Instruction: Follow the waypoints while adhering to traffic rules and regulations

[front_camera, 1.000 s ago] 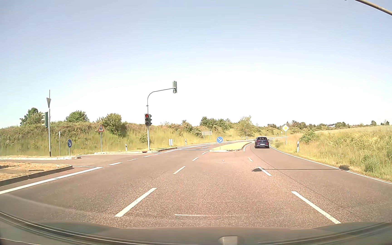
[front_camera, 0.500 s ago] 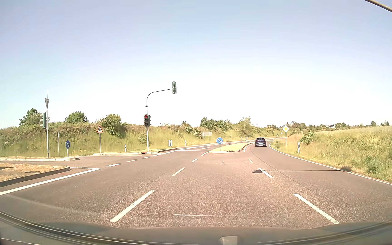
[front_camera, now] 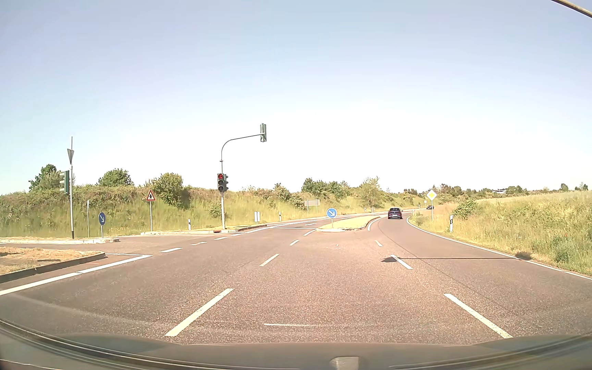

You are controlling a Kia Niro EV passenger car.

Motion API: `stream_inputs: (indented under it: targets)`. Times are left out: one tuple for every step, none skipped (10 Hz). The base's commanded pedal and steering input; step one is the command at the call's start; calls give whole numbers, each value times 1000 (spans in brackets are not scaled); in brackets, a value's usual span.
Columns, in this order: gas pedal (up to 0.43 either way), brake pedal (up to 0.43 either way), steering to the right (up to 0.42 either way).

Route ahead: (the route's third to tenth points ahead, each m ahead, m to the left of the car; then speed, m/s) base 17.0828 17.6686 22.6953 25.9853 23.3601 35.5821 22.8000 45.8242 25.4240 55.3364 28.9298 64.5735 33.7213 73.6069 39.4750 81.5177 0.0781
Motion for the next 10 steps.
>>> stream_inputs:
  targets:
    - [0,244,4]
    - [0,244,4]
    - [0,244,5]
    - [0,244,6]
    - [0,244,9]
    - [0,244,9]
    - [0,244,8]
    - [0,244,8]
    - [0,244,8]
    - [0,244,9]
